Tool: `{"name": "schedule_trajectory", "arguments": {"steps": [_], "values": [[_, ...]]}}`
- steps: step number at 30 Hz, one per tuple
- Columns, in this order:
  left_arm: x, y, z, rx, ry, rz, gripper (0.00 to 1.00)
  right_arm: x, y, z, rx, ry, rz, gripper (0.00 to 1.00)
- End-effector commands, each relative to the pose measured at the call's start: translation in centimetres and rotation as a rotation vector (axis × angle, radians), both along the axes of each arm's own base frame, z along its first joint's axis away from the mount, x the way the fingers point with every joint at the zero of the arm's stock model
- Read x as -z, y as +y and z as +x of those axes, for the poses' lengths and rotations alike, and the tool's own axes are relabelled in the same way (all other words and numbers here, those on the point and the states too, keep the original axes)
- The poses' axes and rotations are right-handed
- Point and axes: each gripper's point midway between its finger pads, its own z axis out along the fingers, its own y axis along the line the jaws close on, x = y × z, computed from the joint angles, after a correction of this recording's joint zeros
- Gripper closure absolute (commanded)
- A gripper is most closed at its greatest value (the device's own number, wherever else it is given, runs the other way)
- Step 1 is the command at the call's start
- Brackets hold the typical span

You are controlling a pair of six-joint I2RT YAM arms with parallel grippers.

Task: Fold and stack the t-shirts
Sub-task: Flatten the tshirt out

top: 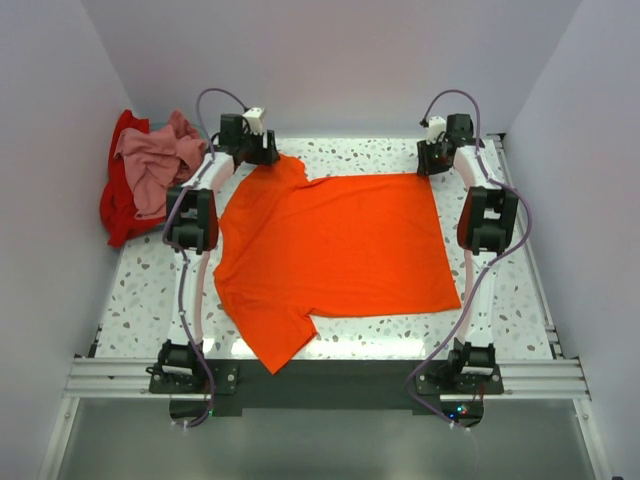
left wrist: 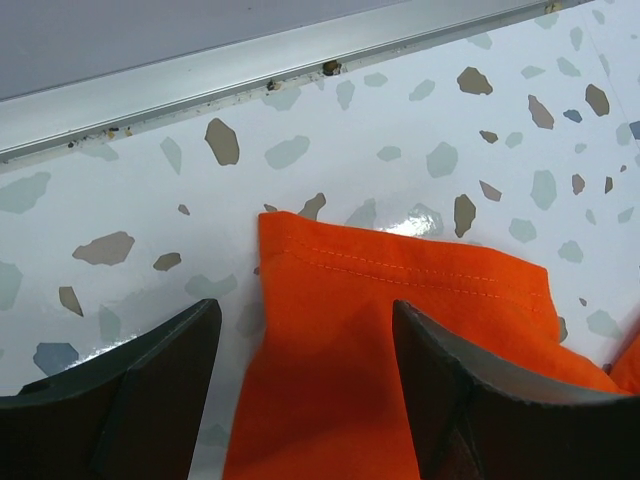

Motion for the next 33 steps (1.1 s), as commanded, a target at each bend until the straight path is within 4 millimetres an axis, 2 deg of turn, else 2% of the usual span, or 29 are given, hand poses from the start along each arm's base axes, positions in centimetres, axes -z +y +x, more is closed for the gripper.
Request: {"name": "schedule_trajectory", "arguments": {"steps": [1,4,6,7,8,9,10,13,19,20,25,26,27,28,33], "values": [[-1.5,0.3,1.5,-0.003,-0.061,-0.043,0.27,-0.8,0.7,0.3,-0.033,-0.013,0.021,0.63],[-1.6,0.2,1.6,-0.003,-0.061,-0.057,0.29,-1.0,0.5,0.1,-0.041,-0.006,0.008,0.59],[-1.5,0.0,1.6,0.003,-0.061,-0.065,0.33,-1.3,0.5,-0.1,-0.057,-0.009,0.001,0.60],[-1.5,0.0,1.6,0.003,-0.061,-0.067,0.36,-1.1,0.5,-0.2,-0.067,-0.005,-0.002,0.66],[-1.5,0.0,1.7,0.003,-0.065,-0.067,0.44,-1.2,0.5,-0.2,-0.072,-0.008,-0.002,0.71],[-1.5,-0.1,1.8,0.005,-0.068,-0.069,0.47,-1.2,0.6,-0.3,-0.076,-0.003,-0.001,0.75],[-1.6,-0.1,1.8,0.005,-0.072,-0.071,0.50,-1.3,0.7,-0.3,-0.081,-0.007,0.000,0.87],[-2.0,-0.3,2.2,0.009,-0.092,-0.085,0.57,-1.5,0.8,-0.5,-0.086,-0.006,0.011,1.00],[-5.0,-0.7,2.8,0.049,-0.184,-0.105,0.75,-2.5,0.9,-0.6,-0.090,-0.019,0.015,1.00],[-5.7,-0.8,2.8,0.056,-0.197,-0.117,0.80,-3.0,1.0,-0.7,-0.094,-0.025,0.017,1.00],[-9.5,-0.7,2.4,0.095,-0.289,-0.129,0.95,-5.4,1.0,-1.2,-0.115,-0.070,0.004,1.00],[-9.8,-0.9,2.2,0.109,-0.296,-0.130,0.97,-5.3,1.0,-1.6,-0.120,-0.063,0.006,1.00],[-10.4,-0.9,1.7,0.117,-0.300,-0.132,0.98,-6.4,1.2,-1.7,-0.129,-0.080,0.008,1.00],[-10.9,-0.8,1.5,0.125,-0.312,-0.130,1.00,-6.5,1.2,-1.9,-0.134,-0.081,0.007,1.00],[-12.4,0.0,-0.2,0.145,-0.328,-0.143,1.00,-7.9,1.1,-2.9,-0.151,-0.092,-0.004,1.00]]}}
